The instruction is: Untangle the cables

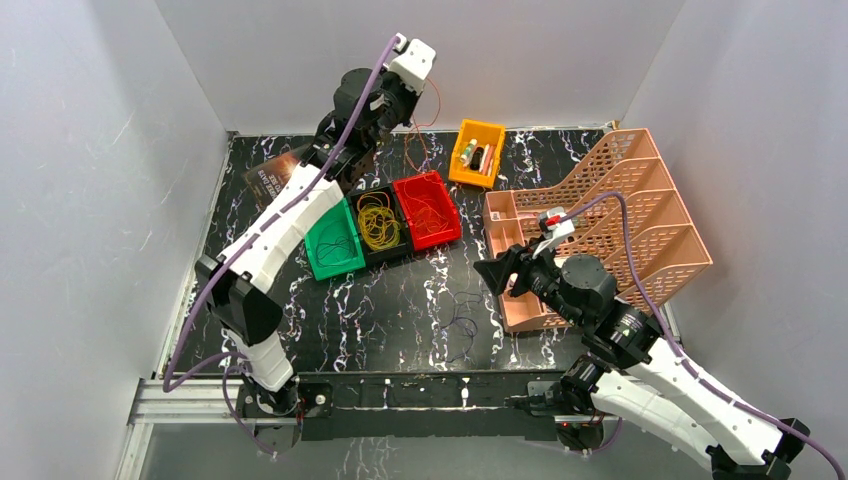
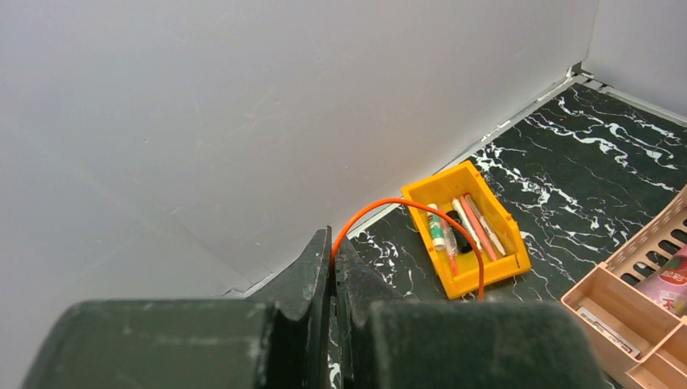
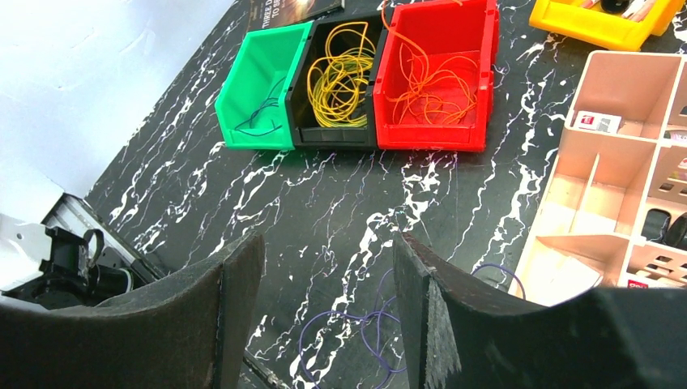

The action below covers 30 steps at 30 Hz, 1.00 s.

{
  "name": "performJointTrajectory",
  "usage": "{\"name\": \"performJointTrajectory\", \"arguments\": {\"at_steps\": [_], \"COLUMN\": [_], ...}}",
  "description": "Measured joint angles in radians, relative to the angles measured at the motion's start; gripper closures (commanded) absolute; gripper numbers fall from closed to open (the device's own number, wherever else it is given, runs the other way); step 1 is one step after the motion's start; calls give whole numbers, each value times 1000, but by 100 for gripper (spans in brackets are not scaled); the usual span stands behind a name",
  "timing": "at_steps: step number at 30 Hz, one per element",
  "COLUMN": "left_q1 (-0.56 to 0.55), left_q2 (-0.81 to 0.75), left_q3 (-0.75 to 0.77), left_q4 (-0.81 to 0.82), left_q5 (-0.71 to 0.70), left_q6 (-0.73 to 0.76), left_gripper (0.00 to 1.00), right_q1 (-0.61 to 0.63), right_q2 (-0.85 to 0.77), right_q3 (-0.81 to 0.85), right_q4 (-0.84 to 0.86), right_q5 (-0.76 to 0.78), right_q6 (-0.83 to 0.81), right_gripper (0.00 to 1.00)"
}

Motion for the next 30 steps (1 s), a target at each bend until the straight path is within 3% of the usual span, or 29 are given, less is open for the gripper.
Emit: {"name": "performJointTrajectory", "arguments": {"at_steps": [13, 30], "left_q1": [50, 71], "left_q2": [48, 41], "left_q3": [18, -233], "left_q4": [30, 60], "left_q5": [42, 6], "left_q6": [-10, -31], "left_gripper": [100, 100], "right_q1": [0, 0], "right_q2": [0, 8], "right_q3": [0, -2], "right_q4": [-16, -16], "right_q5": [3, 2], "right_q6": [0, -1], "right_gripper": [32, 32]}}
